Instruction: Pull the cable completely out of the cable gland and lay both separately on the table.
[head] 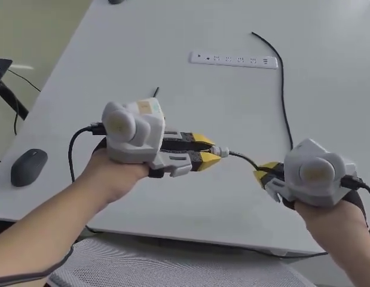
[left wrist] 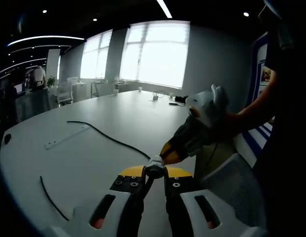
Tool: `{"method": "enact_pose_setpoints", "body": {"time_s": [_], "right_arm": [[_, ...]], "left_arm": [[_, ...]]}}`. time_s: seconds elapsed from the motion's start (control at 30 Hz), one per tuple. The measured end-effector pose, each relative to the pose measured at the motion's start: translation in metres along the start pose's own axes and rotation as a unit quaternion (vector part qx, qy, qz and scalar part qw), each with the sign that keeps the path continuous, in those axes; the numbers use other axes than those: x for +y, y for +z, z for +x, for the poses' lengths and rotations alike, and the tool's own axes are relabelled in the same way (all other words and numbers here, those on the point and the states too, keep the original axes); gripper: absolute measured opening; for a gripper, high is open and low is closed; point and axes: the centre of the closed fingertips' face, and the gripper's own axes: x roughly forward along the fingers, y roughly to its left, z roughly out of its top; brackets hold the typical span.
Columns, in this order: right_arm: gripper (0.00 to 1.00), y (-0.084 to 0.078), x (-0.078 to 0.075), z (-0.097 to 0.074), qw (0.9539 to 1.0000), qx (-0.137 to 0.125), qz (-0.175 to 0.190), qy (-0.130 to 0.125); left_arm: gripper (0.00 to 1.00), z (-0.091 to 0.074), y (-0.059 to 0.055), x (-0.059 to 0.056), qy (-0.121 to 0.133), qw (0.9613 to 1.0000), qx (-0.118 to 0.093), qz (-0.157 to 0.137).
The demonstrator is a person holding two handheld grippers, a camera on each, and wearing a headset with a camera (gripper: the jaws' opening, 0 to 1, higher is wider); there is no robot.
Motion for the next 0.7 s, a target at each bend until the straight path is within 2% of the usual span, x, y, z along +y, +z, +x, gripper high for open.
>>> {"method": "enact_pose_setpoints", "body": {"time_s": [0.07, 0.17, 0.37, 0.5, 0.7], "right_arm": [[0.03, 0.004, -0.003, -0.006, 0.9999, -0.007, -0.001, -0.008], [0.12, 0.012, -0.001, -0.014, 0.9998, -0.021, -0.002, -0.007], [0.16, 0.040, 0.011, -0.029, 0.9968, -0.041, -0.066, -0.021], [0.14, 0.059, 0.027, -0.027, 0.9913, -0.046, -0.122, -0.018], [0.12, 0.069, 0.041, -0.017, 0.9869, -0.045, -0.154, -0.012]], "left_arm": [[0.15, -0.001, 0.000, 0.001, 0.000, 1.0000, -0.001, -0.001], [0.15, -0.003, -0.002, 0.001, 0.001, 1.0000, 0.001, -0.001], [0.15, -0.005, -0.003, 0.000, 0.001, 1.0000, 0.002, -0.001], [0.15, -0.006, -0.003, -0.002, -0.001, 1.0000, 0.003, -0.001], [0.15, -0.006, -0.004, -0.003, -0.002, 1.0000, 0.007, 0.001]]}}
